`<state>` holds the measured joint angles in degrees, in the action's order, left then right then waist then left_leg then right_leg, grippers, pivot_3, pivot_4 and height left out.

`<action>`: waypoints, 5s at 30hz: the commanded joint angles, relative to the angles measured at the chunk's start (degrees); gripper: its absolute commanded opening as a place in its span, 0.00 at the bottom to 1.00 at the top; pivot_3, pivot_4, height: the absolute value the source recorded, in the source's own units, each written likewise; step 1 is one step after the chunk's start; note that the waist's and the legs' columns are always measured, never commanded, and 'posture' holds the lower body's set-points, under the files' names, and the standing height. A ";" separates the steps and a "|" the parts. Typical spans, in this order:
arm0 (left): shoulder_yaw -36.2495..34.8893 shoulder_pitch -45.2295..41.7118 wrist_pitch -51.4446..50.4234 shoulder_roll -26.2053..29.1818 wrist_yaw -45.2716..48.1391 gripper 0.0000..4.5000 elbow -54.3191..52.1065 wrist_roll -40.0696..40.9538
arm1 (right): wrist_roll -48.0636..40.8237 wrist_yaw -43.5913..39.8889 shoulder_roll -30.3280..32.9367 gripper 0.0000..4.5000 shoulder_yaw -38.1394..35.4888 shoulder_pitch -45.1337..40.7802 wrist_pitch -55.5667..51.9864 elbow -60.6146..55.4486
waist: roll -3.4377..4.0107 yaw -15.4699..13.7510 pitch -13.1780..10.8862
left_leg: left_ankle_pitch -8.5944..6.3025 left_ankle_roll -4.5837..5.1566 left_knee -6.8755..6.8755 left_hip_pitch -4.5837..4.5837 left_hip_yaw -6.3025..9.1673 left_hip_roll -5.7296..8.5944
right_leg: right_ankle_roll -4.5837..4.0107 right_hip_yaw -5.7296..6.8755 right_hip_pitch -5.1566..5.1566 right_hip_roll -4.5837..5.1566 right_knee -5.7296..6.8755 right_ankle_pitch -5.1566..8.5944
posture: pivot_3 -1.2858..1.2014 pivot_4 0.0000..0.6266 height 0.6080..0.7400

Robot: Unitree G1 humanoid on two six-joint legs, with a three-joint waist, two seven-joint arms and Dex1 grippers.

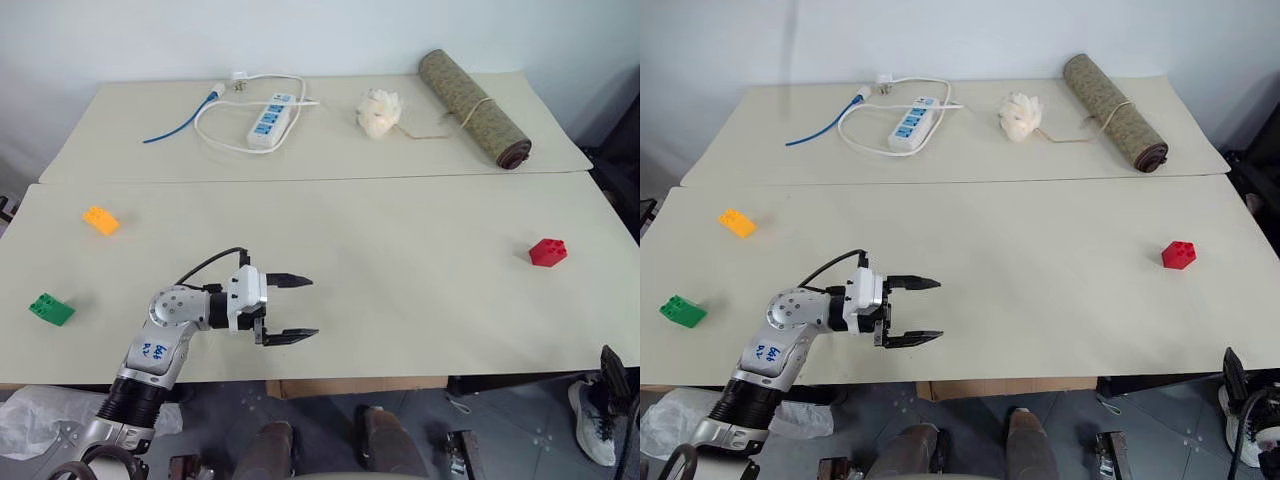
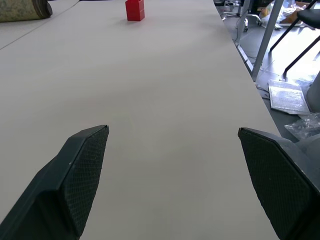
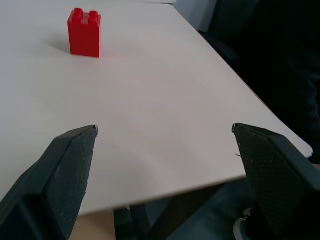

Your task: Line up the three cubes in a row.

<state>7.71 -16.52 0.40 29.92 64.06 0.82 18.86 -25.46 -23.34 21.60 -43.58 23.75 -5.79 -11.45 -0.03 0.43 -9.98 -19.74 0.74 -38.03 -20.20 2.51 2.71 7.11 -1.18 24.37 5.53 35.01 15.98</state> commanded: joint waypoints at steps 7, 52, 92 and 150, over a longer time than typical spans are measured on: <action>-4.52 2.68 -0.84 -3.27 -6.77 0.97 -5.90 3.22 | 1.93 2.86 16.52 1.00 4.13 -22.64 -10.28 15.87 | 0.03 -0.87 0.01 | 0.16 -0.22 -0.05 -0.06 0.04 0.04 | 0.04 0.06 0.00 -0.03 -0.02 -0.02 | 0.52 0.24 1.00; -5.23 4.78 -1.50 -2.28 -6.99 0.97 -9.15 4.04 | 5.45 5.46 16.37 1.00 15.01 -39.63 -15.25 24.79 | 0.02 -0.37 0.02 | 0.19 -0.20 -0.08 -0.14 -0.06 0.09 | 0.10 0.00 0.05 -0.02 -0.09 -0.05 | 0.52 0.24 1.00; -19.07 26.55 -2.28 1.06 -18.51 1.00 -20.84 3.55 | 13.68 -47.74 7.75 0.33 59.69 -58.75 -0.90 25.00 | -0.16 -0.33 -0.10 | 0.00 -0.26 -0.08 -0.48 0.31 -0.01 | 0.05 0.49 0.17 0.10 -0.34 -0.04 | 0.52 0.24 1.00; -49.70 20.48 -5.69 -21.37 -79.43 1.00 -12.09 4.98 | -6.70 -66.14 -0.56 1.00 45.51 -49.78 18.91 26.42 | -0.45 -0.18 0.03 | -0.25 -0.33 -0.25 -0.31 0.21 -0.19 | 0.01 0.61 0.05 -0.05 -0.19 -0.02 | 0.52 0.24 1.00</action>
<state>-41.45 4.20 -3.95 7.60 -12.95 -10.63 24.75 -31.48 -88.22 20.62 2.08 -25.59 13.44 17.54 -0.48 0.25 -9.95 -20.01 0.38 -38.29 -20.50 2.69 2.48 7.12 -0.53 24.44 5.45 34.82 15.96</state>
